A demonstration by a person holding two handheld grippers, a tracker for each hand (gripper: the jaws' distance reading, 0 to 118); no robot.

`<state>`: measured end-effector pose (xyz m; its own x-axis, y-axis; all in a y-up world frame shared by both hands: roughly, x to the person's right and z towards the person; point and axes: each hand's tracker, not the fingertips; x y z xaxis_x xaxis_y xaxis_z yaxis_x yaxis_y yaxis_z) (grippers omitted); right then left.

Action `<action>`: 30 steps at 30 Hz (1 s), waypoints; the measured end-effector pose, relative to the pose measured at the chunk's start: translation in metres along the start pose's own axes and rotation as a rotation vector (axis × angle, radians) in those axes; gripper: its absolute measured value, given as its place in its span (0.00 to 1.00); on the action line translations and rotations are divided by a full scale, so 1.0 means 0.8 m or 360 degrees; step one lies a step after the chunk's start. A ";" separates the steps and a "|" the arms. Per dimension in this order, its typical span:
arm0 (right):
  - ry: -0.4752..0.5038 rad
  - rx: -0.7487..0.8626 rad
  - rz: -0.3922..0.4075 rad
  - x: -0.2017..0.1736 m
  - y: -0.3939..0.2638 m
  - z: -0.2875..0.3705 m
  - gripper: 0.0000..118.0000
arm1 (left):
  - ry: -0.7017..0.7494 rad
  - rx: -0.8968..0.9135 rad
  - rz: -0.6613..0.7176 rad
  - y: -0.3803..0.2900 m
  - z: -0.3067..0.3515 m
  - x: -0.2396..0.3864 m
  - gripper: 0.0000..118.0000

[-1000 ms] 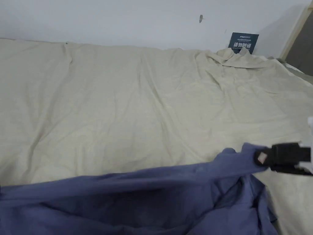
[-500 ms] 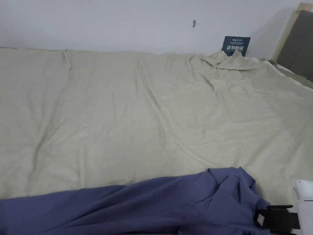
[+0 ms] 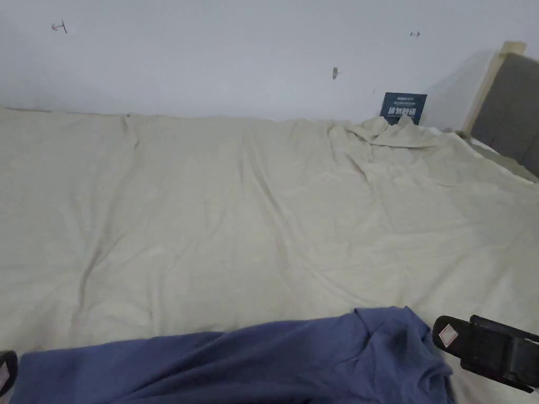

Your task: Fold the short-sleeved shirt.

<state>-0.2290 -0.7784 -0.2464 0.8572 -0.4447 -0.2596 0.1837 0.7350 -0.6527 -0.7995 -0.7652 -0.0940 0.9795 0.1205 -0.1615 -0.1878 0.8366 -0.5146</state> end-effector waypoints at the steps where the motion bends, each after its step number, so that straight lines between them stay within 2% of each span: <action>1: 0.0076 0.0043 0.0048 -0.009 0.003 0.015 1.00 | -0.0003 0.0102 -0.0032 0.010 0.020 0.012 0.92; 3: 0.0128 0.0186 0.0169 -0.039 0.002 0.042 1.00 | 0.0003 0.0244 -0.0020 0.018 0.051 0.032 0.82; 5: 0.0179 0.0413 0.0319 -0.072 -0.011 0.069 0.97 | -0.0070 0.0346 0.0041 0.018 0.074 0.045 0.46; 6: 0.0177 0.0477 0.0377 -0.085 -0.017 0.078 0.88 | -0.0099 0.0378 0.0067 0.016 0.083 0.051 0.27; 7: 0.0160 0.0563 0.0429 -0.096 -0.025 0.087 0.53 | -0.0105 0.0398 0.0084 0.011 0.088 0.058 0.09; 8: 0.0138 0.0625 0.0460 -0.105 -0.032 0.094 0.53 | -0.0090 0.0408 0.0080 0.006 0.090 0.061 0.09; 9: 0.0089 0.0692 0.0508 -0.119 -0.040 0.099 0.40 | -0.0049 0.0438 0.0073 0.000 0.095 0.067 0.08; 10: 0.0017 0.0725 0.0551 -0.125 -0.044 0.100 0.14 | -0.0035 0.0456 0.0071 -0.004 0.098 0.070 0.07; 11: -0.0041 0.0735 0.0614 -0.129 -0.048 0.103 0.03 | -0.0053 0.0459 0.0066 -0.007 0.101 0.070 0.06; 13: -0.0010 0.0742 0.0676 -0.124 -0.053 0.101 0.03 | -0.0027 0.0484 0.0029 -0.015 0.102 0.076 0.01; 14: -0.0053 0.0766 0.0655 -0.128 -0.056 0.103 0.03 | 0.0006 0.0519 0.0026 -0.019 0.105 0.077 0.00; 17: -0.0037 0.0840 0.0467 -0.130 -0.061 0.112 0.03 | -0.0019 0.0547 0.0078 -0.025 0.115 0.075 0.00; 22: -0.0036 0.0822 0.0549 -0.136 -0.061 0.112 0.03 | -0.0020 0.0547 0.0089 -0.028 0.130 0.052 0.00; 25: -0.0026 0.0779 0.0622 -0.144 -0.055 0.109 0.03 | 0.0076 0.0475 0.0028 -0.011 0.138 0.022 0.00; 27: -0.0016 0.0761 0.0626 -0.148 -0.052 0.105 0.03 | 0.0076 0.0437 0.0019 0.006 0.132 -0.009 0.00; 29: 0.0025 0.0712 0.0594 -0.151 -0.048 0.097 0.03 | -0.0033 0.0226 0.0062 0.024 0.111 -0.031 0.00; 30: 0.0046 0.0689 0.0574 -0.152 -0.046 0.092 0.03 | -0.0160 0.0096 0.0085 0.037 0.088 -0.057 0.00</action>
<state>-0.3046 -0.7136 -0.1380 0.8899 -0.1359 -0.4354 0.0674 0.9833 -0.1691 -0.8450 -0.7087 -0.0428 0.9712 0.2159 -0.1007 -0.2379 0.8578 -0.4556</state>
